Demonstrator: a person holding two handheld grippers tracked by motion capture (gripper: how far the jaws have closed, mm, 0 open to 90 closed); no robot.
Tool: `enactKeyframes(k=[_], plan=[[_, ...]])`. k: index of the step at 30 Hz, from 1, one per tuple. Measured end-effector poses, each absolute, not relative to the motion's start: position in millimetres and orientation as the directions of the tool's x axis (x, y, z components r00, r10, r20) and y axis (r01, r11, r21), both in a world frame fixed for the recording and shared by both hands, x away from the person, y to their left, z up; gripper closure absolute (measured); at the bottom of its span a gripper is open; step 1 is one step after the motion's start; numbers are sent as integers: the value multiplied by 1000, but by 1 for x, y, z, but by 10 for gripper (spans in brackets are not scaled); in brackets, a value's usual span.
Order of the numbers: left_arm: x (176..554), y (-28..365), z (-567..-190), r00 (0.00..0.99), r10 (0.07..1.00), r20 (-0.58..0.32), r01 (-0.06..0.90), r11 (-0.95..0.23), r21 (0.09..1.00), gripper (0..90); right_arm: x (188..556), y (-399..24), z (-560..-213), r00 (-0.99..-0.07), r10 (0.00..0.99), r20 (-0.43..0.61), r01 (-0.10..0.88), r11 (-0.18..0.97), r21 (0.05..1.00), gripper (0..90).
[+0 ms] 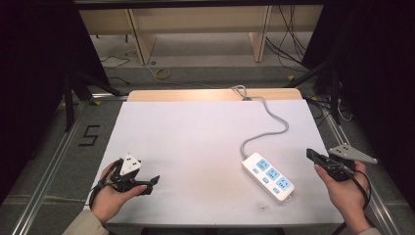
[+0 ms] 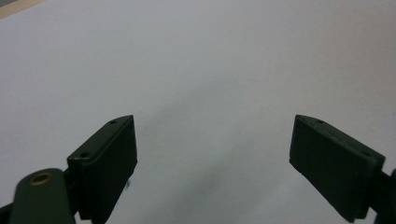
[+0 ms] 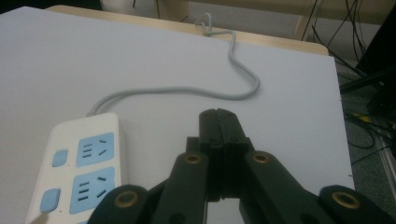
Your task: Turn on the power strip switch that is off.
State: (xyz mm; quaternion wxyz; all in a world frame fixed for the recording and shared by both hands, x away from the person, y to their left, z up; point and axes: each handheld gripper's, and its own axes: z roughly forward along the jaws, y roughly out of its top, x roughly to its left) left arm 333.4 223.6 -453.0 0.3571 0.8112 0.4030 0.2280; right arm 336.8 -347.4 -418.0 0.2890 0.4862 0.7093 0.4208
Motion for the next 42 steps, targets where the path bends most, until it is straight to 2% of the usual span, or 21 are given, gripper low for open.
enactKeyframes(k=[42], plan=[[334,222,-453,578,812,83,486,-424,764,149,340,-317,-416,-469,883,-17,492,277,825,900]])
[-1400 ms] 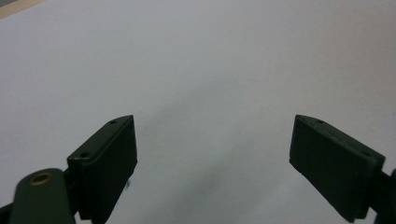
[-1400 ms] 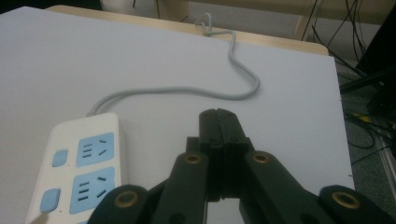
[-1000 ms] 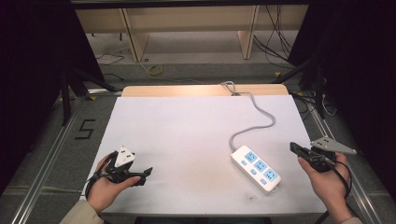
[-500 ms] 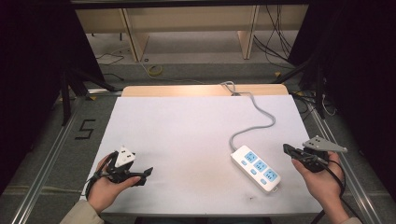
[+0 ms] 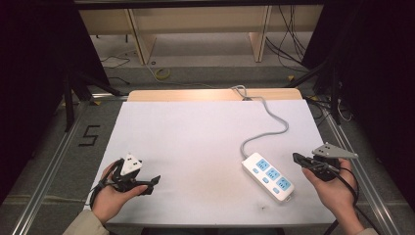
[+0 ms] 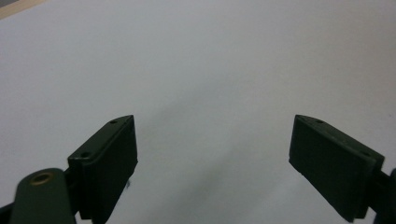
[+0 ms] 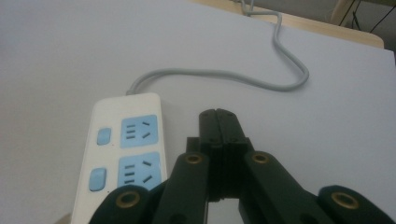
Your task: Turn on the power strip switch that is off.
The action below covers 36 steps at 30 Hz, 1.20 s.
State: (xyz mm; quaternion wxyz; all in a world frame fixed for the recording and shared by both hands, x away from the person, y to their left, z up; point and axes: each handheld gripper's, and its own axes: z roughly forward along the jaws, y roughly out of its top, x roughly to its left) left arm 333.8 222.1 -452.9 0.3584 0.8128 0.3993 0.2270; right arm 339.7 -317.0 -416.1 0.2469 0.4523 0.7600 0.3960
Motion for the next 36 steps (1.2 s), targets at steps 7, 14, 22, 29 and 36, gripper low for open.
enactKeyframes(k=[7,14,22,29,36], plan=[[334,222,-453,578,812,83,487,-425,763,149,340,-314,-416,-478,878,-16,496,285,820,900],[334,222,-453,579,811,83,486,-425,764,149,340,-312,-415,-484,875,-13,501,289,816,900],[334,222,-453,578,812,81,486,-423,765,150,340,-310,-415,-485,875,-6,508,287,812,900],[334,221,-453,578,812,81,486,-422,765,151,340,-308,-415,-491,871,-3,510,291,810,900],[334,221,-453,578,812,81,486,-423,765,150,341,-305,-415,-502,865,-1,513,299,805,900]])
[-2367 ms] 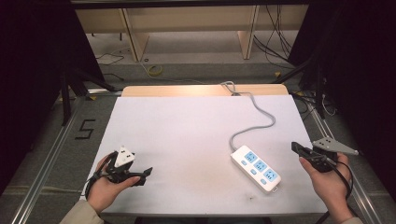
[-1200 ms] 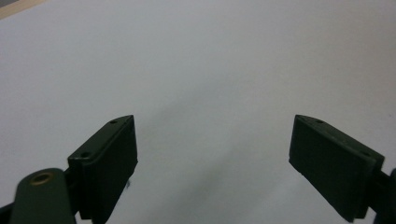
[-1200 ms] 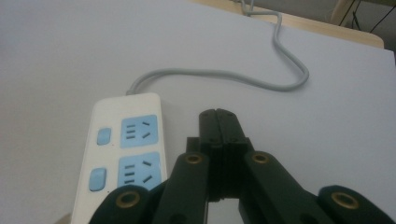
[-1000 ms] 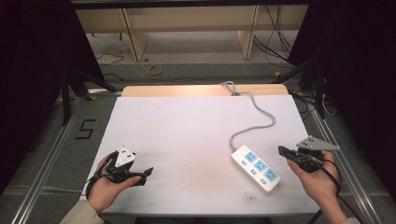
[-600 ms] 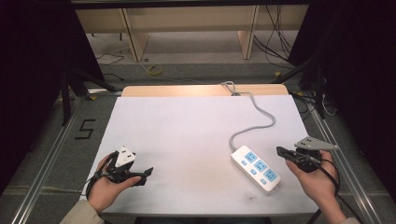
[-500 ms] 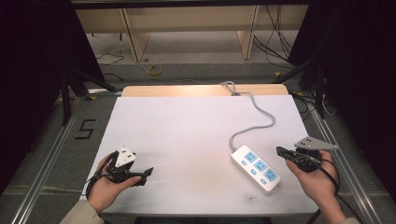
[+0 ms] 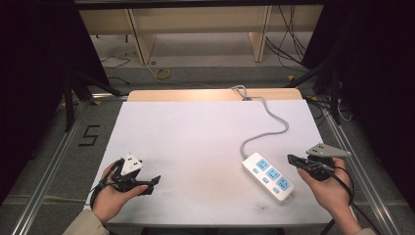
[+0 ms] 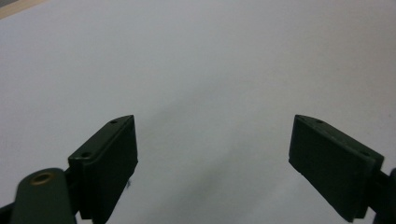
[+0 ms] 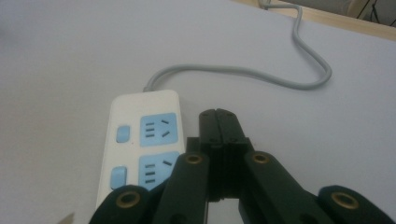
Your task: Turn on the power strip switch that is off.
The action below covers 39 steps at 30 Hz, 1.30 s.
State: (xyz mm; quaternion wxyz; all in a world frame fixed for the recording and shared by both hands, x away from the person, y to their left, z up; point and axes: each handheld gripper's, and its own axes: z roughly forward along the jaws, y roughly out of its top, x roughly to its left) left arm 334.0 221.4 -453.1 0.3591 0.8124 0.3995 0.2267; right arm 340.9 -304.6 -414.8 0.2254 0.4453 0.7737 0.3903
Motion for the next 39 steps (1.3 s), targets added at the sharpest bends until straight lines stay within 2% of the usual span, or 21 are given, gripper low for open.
enactKeyframes(k=[39], plan=[[334,221,-454,582,809,82,486,-427,763,151,346,-284,-417,-565,825,22,555,360,750,900]])
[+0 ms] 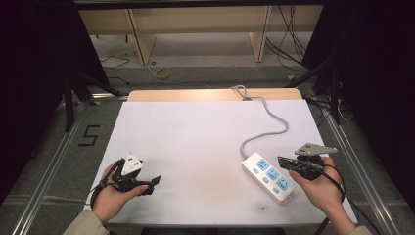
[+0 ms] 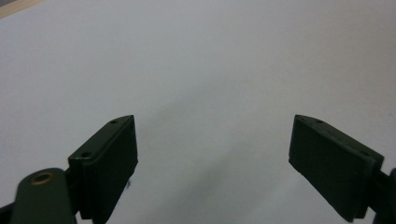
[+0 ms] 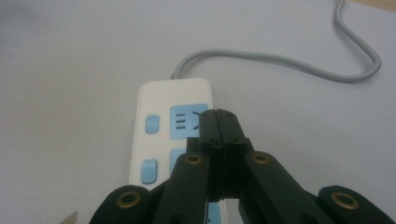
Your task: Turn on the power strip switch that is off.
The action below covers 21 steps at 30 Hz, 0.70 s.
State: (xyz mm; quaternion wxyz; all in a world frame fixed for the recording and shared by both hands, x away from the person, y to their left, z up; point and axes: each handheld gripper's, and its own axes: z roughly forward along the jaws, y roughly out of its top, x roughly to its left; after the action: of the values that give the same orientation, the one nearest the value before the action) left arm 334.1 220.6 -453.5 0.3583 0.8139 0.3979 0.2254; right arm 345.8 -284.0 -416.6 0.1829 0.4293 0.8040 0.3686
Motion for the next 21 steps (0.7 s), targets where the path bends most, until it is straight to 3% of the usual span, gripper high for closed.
enactKeyframes(k=[21], plan=[[334,220,-454,584,808,82,485,-428,763,151,350,-275,-418,-590,807,34,587,400,704,900]])
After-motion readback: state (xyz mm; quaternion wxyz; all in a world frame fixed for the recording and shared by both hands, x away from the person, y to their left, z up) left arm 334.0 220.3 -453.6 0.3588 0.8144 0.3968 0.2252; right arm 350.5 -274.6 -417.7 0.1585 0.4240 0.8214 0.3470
